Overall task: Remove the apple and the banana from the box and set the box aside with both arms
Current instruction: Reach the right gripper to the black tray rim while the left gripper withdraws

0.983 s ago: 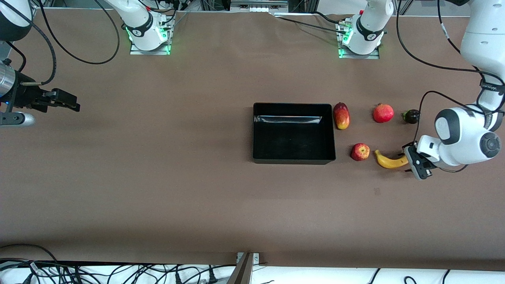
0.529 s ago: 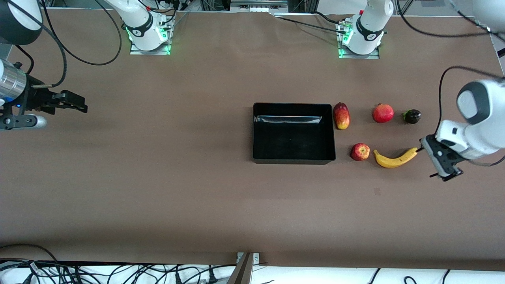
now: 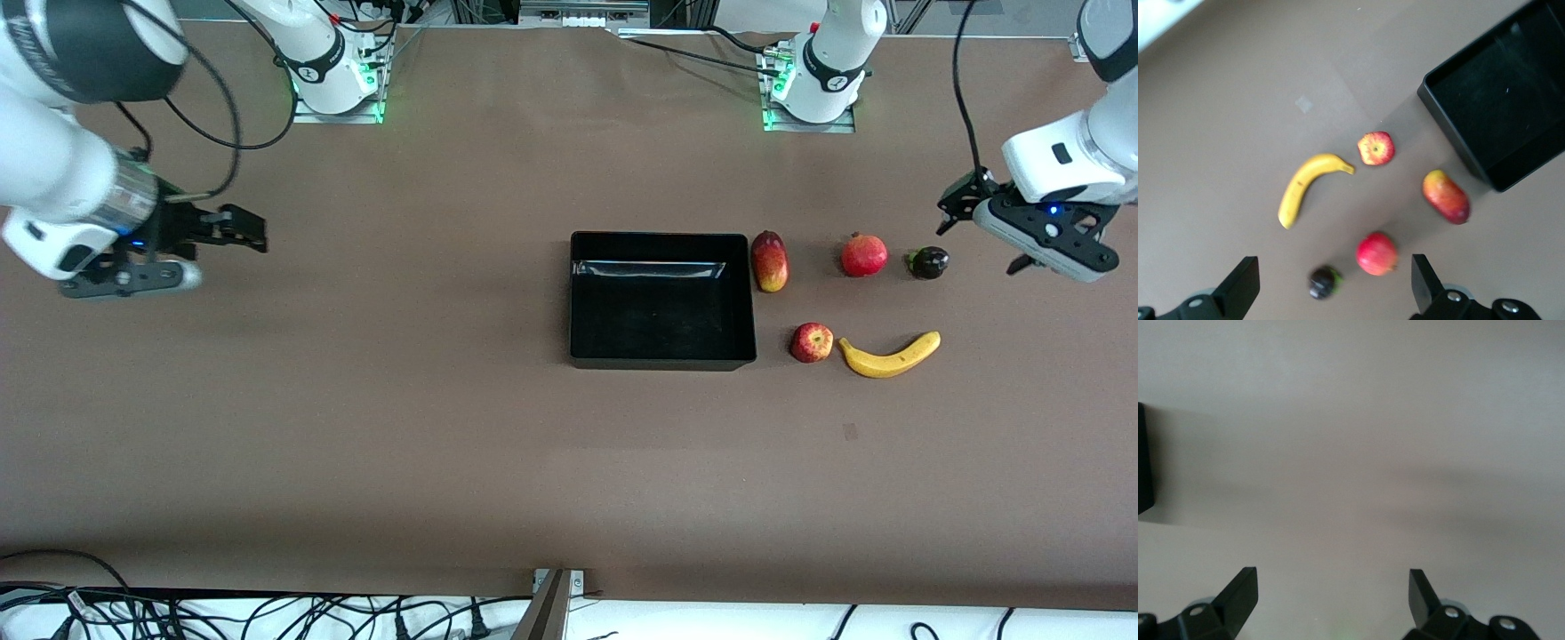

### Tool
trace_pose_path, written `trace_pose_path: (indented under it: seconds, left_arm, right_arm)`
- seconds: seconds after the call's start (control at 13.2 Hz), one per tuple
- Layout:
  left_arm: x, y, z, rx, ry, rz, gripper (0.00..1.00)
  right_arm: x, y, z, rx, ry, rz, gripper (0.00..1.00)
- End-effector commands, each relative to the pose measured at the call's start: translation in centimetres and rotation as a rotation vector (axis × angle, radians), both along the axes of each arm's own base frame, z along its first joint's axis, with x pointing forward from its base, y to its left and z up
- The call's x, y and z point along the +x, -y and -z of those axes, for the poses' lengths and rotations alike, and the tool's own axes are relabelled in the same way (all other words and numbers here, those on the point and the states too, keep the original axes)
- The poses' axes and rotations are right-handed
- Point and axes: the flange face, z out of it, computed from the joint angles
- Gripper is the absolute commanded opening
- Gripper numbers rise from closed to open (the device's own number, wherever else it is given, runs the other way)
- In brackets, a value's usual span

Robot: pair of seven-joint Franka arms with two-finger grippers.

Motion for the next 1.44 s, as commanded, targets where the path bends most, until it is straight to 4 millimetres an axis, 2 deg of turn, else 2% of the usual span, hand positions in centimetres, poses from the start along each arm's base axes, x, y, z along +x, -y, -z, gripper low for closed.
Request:
trace_pose_path:
  seconds: [0.0,0.23,0.45,0.61,0.68,0.91,0.98,1.06,1.13,1.21,1.36]
  left_arm:
    - [-2.6,1.8,-1.2,0.039,-0.044,-0.221,1.0]
    - [-2.8,2.8,-1.3,0.034,-0.049,-0.323,1.0]
    - [-2.4,1.7,-1.5,0.023,-0.053,-0.353,1.0]
    - [-2.4,1.6,-1.8,0.018,-0.046,-0.358,1.0]
    - [-2.4,1.7,-1.8,0.015,-0.047,-0.36,1.0]
    - [-2.6,1.6,-2.4,0.013,-0.044,-0.395,1.0]
    - [-2.7,1.6,-3.5,0.013,-0.042,-0.42,1.0]
    - [-2.8,1.5,-4.6,0.015,-0.048,-0.44,1.0]
    - [-2.9,1.5,-5.1,0.015,-0.051,-0.441,1.0]
    - [-2.8,1.2,-5.4,0.014,-0.048,-0.443,1.0]
    - [-2.2,1.2,-5.6,0.014,-0.041,-0.447,1.0]
  right_arm:
    - [1.6,-7.8,4.1,0.02,0.012,0.029,1.0]
    - [1.0,-19.3,11.1,0.055,0.044,0.147,1.0]
    - [-1.0,-29.2,17.4,0.105,0.155,0.169,1.0]
    - [-2.6,-33.7,20.9,0.143,0.209,0.208,1.0]
    - [-3.2,-34.8,22.1,0.151,0.213,0.227,1.0]
    - [-8.2,-40.0,27.9,0.112,0.164,0.179,0.91]
    - [-8.8,-40.6,29.2,0.109,0.169,0.16,0.74]
    - [-9.4,-40.9,30.3,0.095,0.166,0.147,0.39]
    - [-9.4,-40.9,30.9,0.09,0.161,0.145,0.08]
    - [-9.1,-40.6,30.9,0.087,0.165,0.135,0.0]
    - [-8.7,-40.3,30.4,0.091,0.171,0.125,0.0]
